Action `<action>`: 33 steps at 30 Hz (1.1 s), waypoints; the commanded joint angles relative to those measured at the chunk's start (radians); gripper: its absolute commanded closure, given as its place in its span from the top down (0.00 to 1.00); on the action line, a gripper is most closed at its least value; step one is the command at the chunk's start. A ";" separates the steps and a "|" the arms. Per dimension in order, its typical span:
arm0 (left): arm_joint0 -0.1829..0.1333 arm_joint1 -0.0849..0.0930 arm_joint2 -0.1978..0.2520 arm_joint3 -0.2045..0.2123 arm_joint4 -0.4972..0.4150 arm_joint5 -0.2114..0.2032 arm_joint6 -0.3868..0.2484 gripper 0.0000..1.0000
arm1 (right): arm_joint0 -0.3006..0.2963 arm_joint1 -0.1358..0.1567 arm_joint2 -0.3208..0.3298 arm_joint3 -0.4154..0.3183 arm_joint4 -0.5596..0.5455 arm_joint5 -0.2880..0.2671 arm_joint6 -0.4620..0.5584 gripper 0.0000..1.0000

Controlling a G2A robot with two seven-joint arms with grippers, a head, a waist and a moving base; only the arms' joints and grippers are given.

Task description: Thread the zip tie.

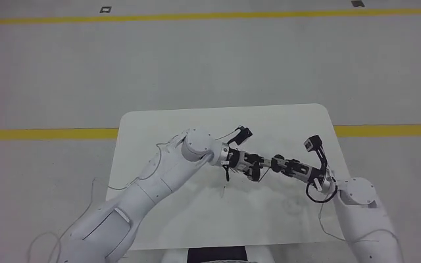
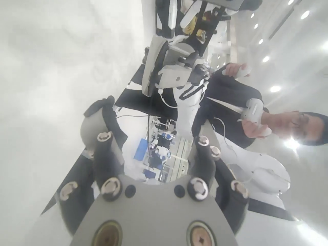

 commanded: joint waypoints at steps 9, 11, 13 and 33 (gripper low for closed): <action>0.074 0.021 -0.031 -0.091 0.055 0.001 0.156 1.00 | -0.032 -0.008 0.004 -0.014 -0.028 0.000 -0.163 0.00; 0.074 0.021 -0.031 -0.091 0.055 0.001 0.156 1.00 | -0.032 -0.008 0.004 -0.014 -0.028 0.000 -0.163 0.00; 0.074 0.021 -0.031 -0.091 0.055 0.001 0.156 1.00 | -0.032 -0.008 0.004 -0.014 -0.028 0.000 -0.163 0.00; 0.289 0.045 -0.143 -0.170 -0.134 -0.253 0.435 1.00 | -0.109 -0.080 -0.002 -0.152 -0.074 0.000 -0.400 0.00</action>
